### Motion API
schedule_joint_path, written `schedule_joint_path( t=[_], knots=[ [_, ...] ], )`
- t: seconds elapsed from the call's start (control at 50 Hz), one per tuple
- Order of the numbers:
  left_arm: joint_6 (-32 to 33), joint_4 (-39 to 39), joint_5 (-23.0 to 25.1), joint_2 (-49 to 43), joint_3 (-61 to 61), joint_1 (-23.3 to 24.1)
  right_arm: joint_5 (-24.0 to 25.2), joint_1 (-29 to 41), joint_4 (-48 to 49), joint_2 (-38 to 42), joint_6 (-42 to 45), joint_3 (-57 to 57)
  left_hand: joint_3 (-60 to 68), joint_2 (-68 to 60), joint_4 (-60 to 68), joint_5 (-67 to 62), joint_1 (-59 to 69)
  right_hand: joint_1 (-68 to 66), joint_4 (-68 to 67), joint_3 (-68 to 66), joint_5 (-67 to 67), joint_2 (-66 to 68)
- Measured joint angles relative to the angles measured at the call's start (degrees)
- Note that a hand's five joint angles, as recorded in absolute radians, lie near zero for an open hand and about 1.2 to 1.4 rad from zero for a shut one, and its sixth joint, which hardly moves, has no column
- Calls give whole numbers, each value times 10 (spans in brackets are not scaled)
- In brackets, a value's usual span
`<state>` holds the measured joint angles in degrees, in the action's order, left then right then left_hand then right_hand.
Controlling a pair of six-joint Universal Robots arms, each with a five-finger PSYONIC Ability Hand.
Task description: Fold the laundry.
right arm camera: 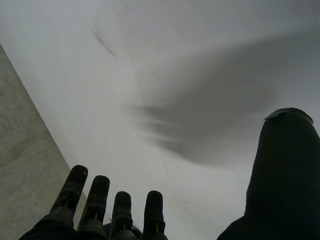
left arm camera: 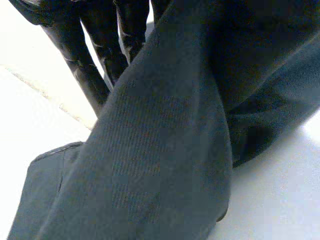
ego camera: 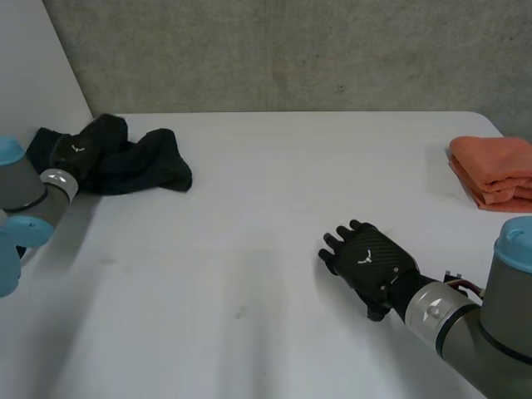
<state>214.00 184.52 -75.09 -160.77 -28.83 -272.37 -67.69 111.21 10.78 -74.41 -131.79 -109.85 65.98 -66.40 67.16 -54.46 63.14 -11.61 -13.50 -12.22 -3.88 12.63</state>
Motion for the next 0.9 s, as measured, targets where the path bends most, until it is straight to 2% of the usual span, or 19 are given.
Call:
schedule_joint_path(
  t=[0.06,0.1,0.14,0.24,0.36,0.48,0.5,0.54,0.58,0.6,0.62,0.64,0.76,0.82,0.9],
  knots=[
    [-2,9,-12,10,-9,7,0,-2,0,-1,0,0,8,-9,10,-1,0,0,0,0,0,0],
    [-18,46,-52,54,-53,34,-2,-10,3,-5,-2,1,8,-9,10,-1,0,0,0,0,0,0],
    [-30,61,-65,78,-79,46,-4,-16,7,-9,-6,3,9,-13,15,-1,10,0,0,0,0,0],
    [-104,114,-89,217,-224,106,-32,-40,29,-29,-55,14,16,-20,15,-1,12,0,0,0,0,0],
    [-195,123,-64,370,-390,198,-81,-66,43,-43,-148,54,20,-21,15,-11,12,0,0,0,0,0],
    [-256,86,4,483,-542,329,-104,-82,42,-45,-211,100,8,-2,3,-4,3,0,0,0,0,0],
    [-260,74,17,494,-562,351,-105,-82,41,-44,-218,110,-31,32,-38,26,-33,0,0,0,0,0],
    [-262,57,32,501,-581,375,-105,-81,38,-42,-222,119,-207,211,-217,200,-229,0,0,0,0,0],
    [-262,57,32,501,-581,375,-105,-81,38,-42,-222,119,-207,211,-217,200,-229,0,0,0,0,0],
    [-262,40,42,502,-591,391,-105,-80,37,-39,-223,126,-207,211,-217,200,-229,0,0,0,0,0],
    [-262,33,45,501,-591,395,-104,-79,36,-38,-223,128,-437,445,-453,433,-453,0,0,0,0,0],
    [-262,23,46,498,-586,398,-104,-78,35,-35,-223,129,-508,514,-524,502,-493,0,0,0,0,0],
    [-262,1,16,496,-560,372,-101,-66,30,-16,-217,137,-518,524,-534,510,-493,0,0,0,0,0],
    [-264,-9,-15,498,-550,350,-100,-59,21,-12,-214,141,-518,524,-534,510,-493,0,0,0,0,0],
    [-272,-45,-62,507,-552,330,-93,-48,-35,-10,-197,154,-518,524,-534,510,-493,0,0,0,0,0]
  ],
)
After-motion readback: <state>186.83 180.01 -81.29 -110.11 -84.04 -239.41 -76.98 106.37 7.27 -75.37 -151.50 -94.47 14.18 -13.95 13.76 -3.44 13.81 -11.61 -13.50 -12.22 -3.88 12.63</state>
